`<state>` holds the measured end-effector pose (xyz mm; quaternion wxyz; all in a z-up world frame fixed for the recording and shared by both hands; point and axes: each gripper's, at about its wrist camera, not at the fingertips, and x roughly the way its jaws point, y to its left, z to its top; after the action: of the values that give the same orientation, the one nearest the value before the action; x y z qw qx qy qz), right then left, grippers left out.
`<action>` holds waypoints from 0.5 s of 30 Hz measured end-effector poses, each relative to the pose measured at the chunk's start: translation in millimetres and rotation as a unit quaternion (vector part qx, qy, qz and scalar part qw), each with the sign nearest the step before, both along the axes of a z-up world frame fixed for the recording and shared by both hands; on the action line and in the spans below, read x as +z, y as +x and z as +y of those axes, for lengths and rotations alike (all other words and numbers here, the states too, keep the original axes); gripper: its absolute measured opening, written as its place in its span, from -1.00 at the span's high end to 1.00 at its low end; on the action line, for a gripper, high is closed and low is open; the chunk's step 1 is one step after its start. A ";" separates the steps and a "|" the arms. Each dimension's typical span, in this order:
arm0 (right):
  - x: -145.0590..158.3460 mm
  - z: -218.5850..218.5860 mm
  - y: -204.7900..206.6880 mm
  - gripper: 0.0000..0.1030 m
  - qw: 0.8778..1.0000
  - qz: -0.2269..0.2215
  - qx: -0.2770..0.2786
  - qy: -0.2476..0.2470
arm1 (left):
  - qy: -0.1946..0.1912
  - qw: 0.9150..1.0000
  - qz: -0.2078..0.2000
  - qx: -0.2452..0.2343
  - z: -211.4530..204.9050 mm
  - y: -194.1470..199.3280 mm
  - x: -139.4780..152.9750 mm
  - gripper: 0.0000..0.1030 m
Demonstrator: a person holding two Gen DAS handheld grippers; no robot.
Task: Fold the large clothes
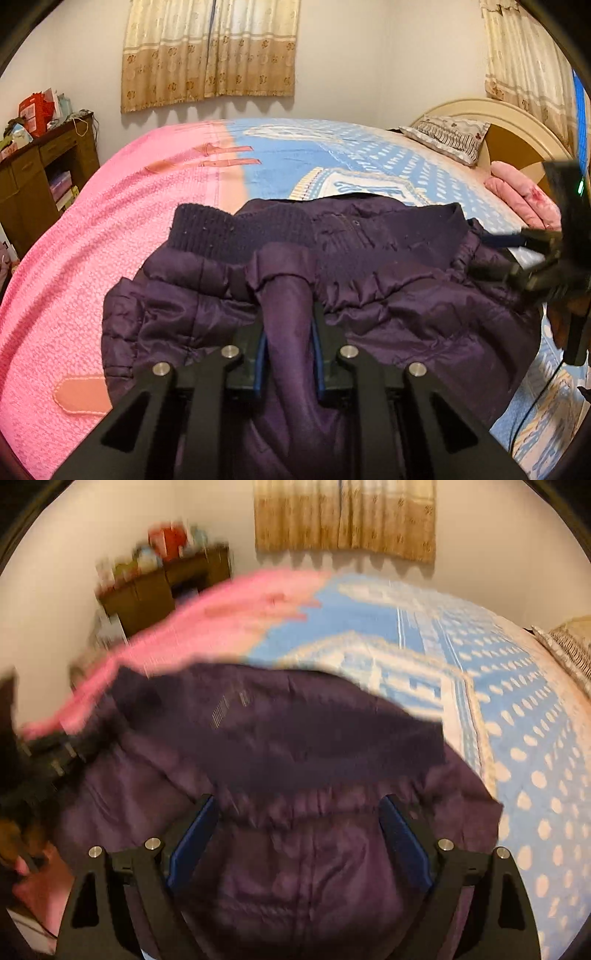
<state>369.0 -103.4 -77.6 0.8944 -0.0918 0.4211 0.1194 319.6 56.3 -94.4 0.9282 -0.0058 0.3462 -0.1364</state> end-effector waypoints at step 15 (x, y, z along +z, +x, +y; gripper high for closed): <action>58.9 -15.8 -10.6 0.66 0.989 -0.140 -0.028 0.026 | -0.012 0.997 -0.071 0.037 7.8 6.8 40.7 0.66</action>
<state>358.4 -119.2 -18.7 0.9497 -0.0722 0.2909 0.0911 326.4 64.2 -53.8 0.9548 -0.0204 0.2770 -0.1063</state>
